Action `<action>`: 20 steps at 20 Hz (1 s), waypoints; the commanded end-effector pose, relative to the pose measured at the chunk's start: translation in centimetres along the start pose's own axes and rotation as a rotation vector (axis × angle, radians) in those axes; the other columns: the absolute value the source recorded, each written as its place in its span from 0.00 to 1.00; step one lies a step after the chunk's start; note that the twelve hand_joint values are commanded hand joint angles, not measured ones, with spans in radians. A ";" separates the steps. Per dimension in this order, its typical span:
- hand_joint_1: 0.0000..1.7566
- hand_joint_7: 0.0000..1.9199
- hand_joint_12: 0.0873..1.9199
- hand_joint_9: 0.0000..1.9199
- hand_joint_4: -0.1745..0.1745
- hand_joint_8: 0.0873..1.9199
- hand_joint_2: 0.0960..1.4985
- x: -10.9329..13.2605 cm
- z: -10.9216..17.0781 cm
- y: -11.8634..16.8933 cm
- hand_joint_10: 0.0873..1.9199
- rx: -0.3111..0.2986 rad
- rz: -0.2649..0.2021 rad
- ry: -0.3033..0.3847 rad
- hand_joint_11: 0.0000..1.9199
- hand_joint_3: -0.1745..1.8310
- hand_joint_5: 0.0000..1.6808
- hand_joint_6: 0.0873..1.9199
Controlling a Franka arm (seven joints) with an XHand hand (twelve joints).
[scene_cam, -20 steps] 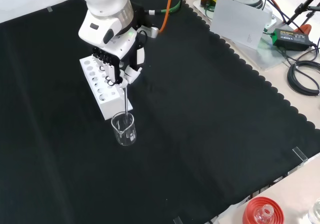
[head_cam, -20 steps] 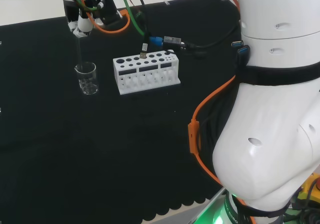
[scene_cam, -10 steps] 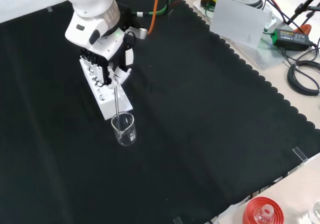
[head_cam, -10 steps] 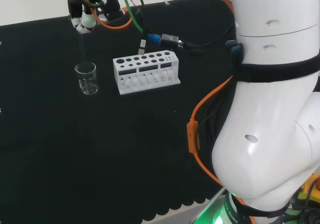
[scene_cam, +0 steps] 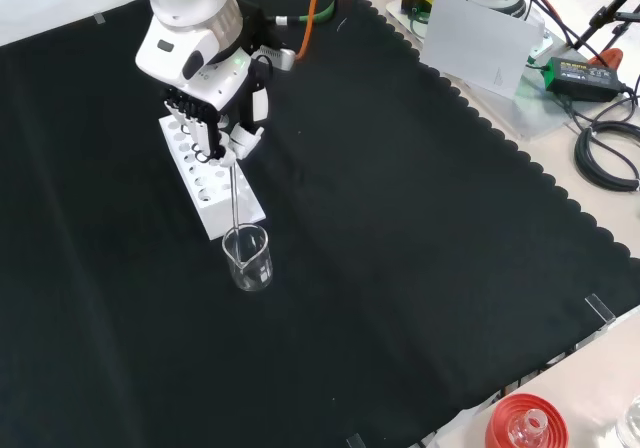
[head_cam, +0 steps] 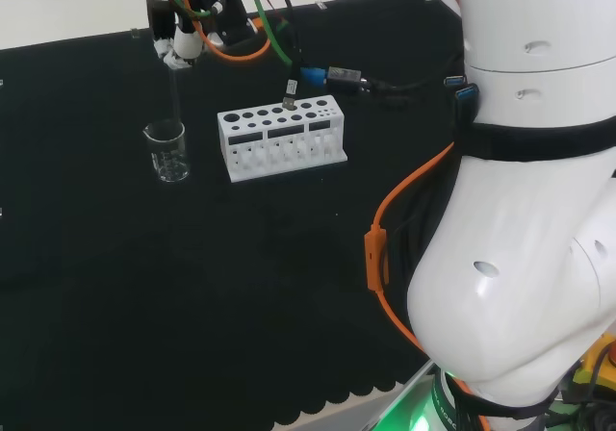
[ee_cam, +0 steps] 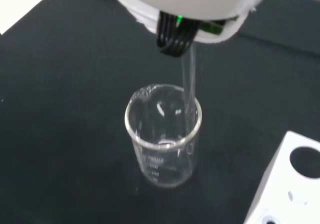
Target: Stir in the beaker to the left of the white test tube rack with the glass rod.
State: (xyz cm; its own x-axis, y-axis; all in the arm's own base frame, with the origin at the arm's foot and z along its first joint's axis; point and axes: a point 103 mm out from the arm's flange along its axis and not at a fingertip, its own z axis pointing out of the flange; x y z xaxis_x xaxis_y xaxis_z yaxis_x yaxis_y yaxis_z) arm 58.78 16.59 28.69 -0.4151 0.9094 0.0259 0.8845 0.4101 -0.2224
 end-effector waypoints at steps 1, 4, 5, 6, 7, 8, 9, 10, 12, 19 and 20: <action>0.76 0.72 0.36 0.92 0.00 0.35 0.37 0.1 -0.6 -1.1 0.20 -0.028 0.012 -0.012 0.84 0.45 0.71 0.29; 0.76 0.72 0.36 0.92 0.00 0.35 0.37 0.9 -1.0 -1.3 0.20 -0.025 0.008 -0.020 0.84 0.45 0.71 0.29; 0.76 0.72 0.36 0.92 0.00 0.35 0.37 1.1 -1.2 -1.2 0.20 -0.025 0.005 -0.022 0.84 0.45 0.71 0.29; 0.76 0.72 0.36 0.92 0.00 0.35 0.37 1.4 -1.3 -1.1 0.20 -0.026 0.001 -0.022 0.84 0.45 0.71 0.29; 0.76 0.72 0.36 0.92 0.00 0.35 0.37 1.8 -1.4 -1.1 0.20 -0.027 -0.004 -0.021 0.84 0.45 0.71 0.29; 0.76 0.72 0.36 0.92 0.00 0.35 0.37 2.1 -1.4 -1.0 0.20 -0.028 -0.009 -0.020 0.84 0.45 0.71 0.29; 0.76 0.72 0.36 0.92 0.00 0.35 0.37 2.4 -1.5 -1.0 0.20 -0.028 -0.014 -0.022 0.84 0.45 0.71 0.29; 0.76 0.72 0.36 0.92 0.00 0.35 0.37 2.6 -1.5 -1.0 0.20 -0.027 -0.016 -0.023 0.84 0.45 0.71 0.29; 0.76 0.72 0.36 0.92 0.00 0.35 0.37 3.0 -1.6 -1.0 0.20 -0.025 -0.018 -0.027 0.84 0.45 0.71 0.29; 0.76 0.72 0.36 0.92 0.00 0.35 0.37 3.6 -2.5 -1.0 0.20 -0.037 -0.022 -0.030 0.83 0.45 0.71 0.29; 0.76 0.72 0.36 0.92 0.00 0.35 0.37 3.6 -2.5 -1.0 0.20 -0.036 -0.023 -0.030 0.83 0.45 0.71 0.29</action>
